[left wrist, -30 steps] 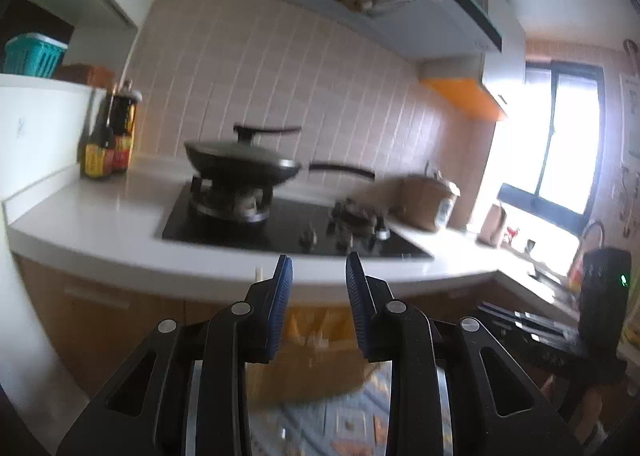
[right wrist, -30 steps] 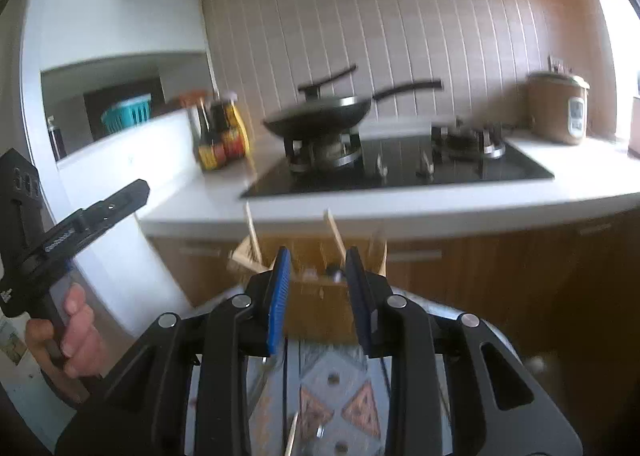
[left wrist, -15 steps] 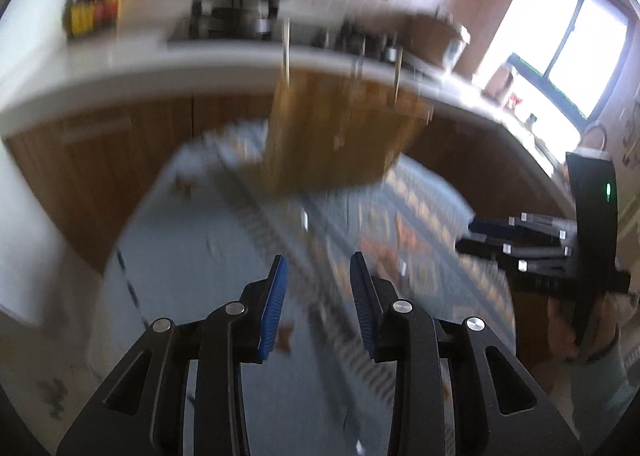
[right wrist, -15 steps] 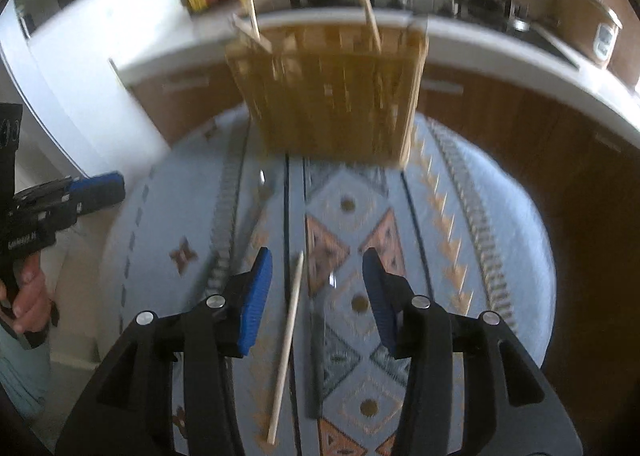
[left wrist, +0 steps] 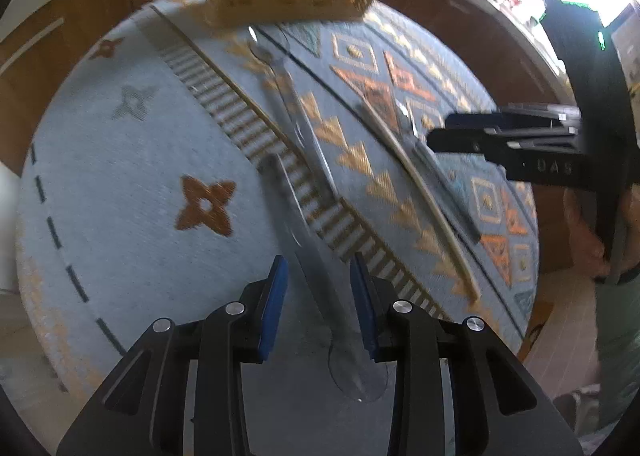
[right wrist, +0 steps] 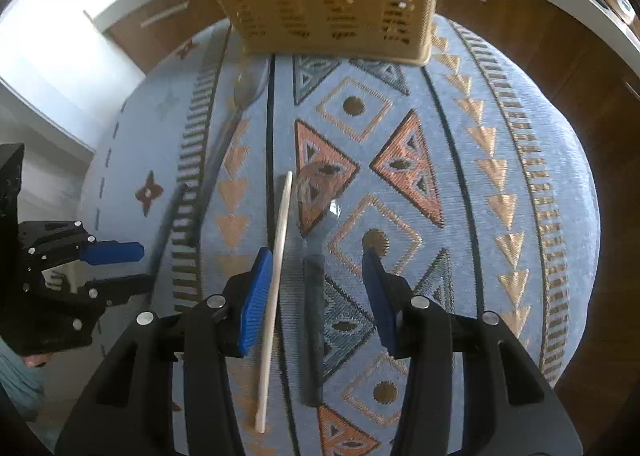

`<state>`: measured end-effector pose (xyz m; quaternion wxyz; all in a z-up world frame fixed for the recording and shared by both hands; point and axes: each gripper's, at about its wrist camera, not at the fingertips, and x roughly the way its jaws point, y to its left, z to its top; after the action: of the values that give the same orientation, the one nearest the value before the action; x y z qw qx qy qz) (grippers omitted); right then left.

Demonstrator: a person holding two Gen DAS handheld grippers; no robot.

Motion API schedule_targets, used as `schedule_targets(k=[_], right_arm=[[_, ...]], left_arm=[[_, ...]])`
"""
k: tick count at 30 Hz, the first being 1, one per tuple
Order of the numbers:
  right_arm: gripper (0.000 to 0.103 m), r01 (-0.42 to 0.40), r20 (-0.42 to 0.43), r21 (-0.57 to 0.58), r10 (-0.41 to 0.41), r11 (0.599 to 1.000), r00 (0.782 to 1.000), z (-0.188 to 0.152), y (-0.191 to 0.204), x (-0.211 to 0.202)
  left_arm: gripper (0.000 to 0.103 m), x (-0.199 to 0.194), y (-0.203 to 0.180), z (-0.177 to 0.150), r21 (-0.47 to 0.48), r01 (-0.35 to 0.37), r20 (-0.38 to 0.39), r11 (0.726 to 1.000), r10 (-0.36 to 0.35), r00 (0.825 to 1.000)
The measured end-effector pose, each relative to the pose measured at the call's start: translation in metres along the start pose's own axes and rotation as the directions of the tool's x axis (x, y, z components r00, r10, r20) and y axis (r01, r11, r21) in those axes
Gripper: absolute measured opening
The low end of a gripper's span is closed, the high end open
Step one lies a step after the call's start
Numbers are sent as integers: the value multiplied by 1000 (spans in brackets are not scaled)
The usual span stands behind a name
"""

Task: Organize utensils
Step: 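Lower the left tool to a clear spoon while the right tool lowers to another clear spoon, then grasp the clear spoon handle with the left tool while the right tool grasps another clear spoon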

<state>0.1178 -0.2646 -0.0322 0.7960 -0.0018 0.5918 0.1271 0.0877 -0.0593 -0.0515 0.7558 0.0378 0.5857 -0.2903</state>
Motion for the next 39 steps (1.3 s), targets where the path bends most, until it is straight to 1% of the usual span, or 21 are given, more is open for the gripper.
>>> schedule_targets(k=[2,5,7,13,24,25,26,29,32,36,39], right_arm=[[42,9,-7,-17,-9,1000,1000,0,3,5],[37,9,-21,-29,-10,1000,1000,1,6,11],[37,15,-26,-33,-16,999,1000,1,6,14],[37,40,-27,-51,-41,998,999,6,11,19],[37,53,-40,-74,-56,996,998,11,17,24],[37,53,-40,-74,-56,996,998,10,16,22],[37,55,-40,-75,-58,996,998,10,15,22],[34,55,-37,-75,-58,996,998,8,14,21],[32,57,-36,-78,-60,995,998,7,14,19],[26,51,-36,-84,-54,995,998,9,17,20],[15,39,-37,-82,-42,996,998,9,20,22]], left_arm=[[31,4,-3,-2,10,-15,-9,1000,15,1000],[31,4,-5,-2,18,-25,-13,1000,26,1000],[31,5,-6,0,19,-28,-16,999,29,999],[31,6,-13,0,60,-68,-13,996,69,998],[31,11,-25,1,82,-106,-14,991,108,994],[30,12,-26,1,84,-113,-10,990,114,993],[26,12,-26,1,86,-121,-7,989,122,992],[19,13,-26,0,99,-149,3,984,150,989],[19,12,-24,1,96,-153,3,984,153,988],[18,13,-27,0,110,-176,12,978,176,984],[16,13,-28,-1,124,-192,21,974,190,981]])
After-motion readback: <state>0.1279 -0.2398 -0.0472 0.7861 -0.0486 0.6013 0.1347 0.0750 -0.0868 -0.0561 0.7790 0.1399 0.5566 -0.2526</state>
